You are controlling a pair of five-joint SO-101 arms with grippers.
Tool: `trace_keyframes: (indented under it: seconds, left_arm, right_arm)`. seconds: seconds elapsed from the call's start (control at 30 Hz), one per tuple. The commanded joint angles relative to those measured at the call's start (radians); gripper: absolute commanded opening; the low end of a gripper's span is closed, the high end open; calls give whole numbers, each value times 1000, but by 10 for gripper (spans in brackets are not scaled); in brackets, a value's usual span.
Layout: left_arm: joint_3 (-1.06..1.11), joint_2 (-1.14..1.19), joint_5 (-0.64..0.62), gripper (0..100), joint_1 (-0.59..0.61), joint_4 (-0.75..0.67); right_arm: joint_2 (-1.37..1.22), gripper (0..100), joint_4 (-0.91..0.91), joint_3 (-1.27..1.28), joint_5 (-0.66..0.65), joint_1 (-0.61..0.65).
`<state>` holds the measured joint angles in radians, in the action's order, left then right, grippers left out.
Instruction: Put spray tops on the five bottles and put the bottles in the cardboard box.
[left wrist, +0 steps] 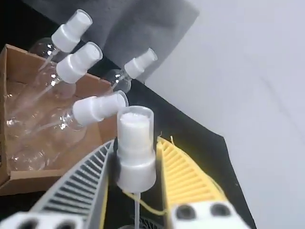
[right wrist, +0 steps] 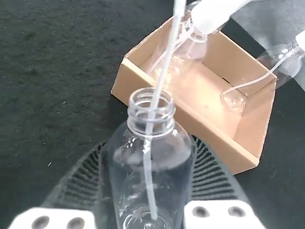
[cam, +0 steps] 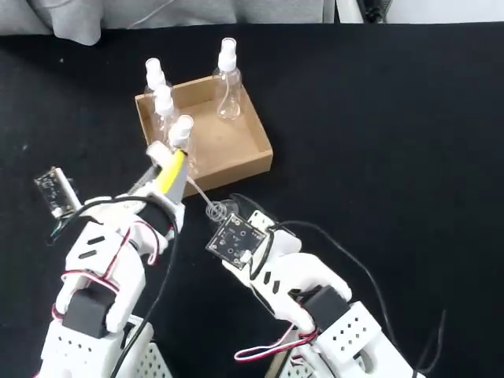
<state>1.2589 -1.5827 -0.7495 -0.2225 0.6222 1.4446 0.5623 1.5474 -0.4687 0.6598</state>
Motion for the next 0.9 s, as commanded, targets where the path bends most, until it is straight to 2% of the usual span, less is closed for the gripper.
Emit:
trace_keyframes:
  seconds: [0.0, 0.3, 0.43, 0.6, 0.67, 0.8, 0.87]
  left_arm:
    - [-1, -15, 11, 29, -59, -20]
    - [35, -15, 20, 29, -111, -20]
    - [36, -15, 78, 29, -113, -14]
    - [-5, -15, 81, 31, -113, 69]
    - [-47, -15, 81, 62, -122, 133]
    - [-128, -14, 77, 196, -186, 284]
    - [-140, -12, 75, 225, -189, 302]
  right_arm:
    - [28, 96, -25, -8, -6, 15]
    - [28, 96, -28, -7, -6, -20]
    - [28, 96, -29, -8, -6, -28]
    - [28, 96, -29, -8, -6, -25]
    - [28, 96, -29, -8, -6, -28]
    - [28, 96, -29, -7, -6, -28]
    - [28, 96, -29, -7, -6, -25]
